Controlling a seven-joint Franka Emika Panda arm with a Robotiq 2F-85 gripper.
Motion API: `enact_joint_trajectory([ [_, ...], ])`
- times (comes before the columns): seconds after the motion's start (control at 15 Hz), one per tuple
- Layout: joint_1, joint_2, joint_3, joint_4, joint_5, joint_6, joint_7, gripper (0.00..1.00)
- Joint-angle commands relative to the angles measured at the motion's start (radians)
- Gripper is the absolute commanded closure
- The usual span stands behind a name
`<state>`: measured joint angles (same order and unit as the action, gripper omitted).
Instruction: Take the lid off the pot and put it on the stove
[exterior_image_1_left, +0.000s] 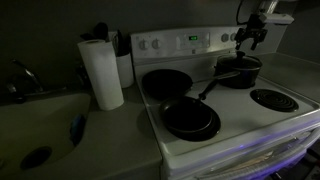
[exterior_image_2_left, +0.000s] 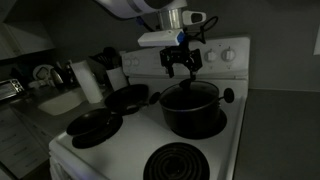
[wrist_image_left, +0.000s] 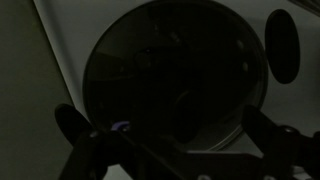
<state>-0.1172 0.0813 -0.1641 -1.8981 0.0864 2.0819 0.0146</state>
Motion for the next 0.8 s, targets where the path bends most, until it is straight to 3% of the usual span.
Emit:
enact_joint_trajectory([
  [0.0,-0.023,0.058,0.007,0.049,0.022,0.004,-0.07,0.0],
  [0.4,-0.03,0.087,0.01,0.04,0.021,0.087,-0.079,0.0],
  [0.73,-0.019,0.088,0.01,0.021,0.01,0.156,0.039,0.0],
])
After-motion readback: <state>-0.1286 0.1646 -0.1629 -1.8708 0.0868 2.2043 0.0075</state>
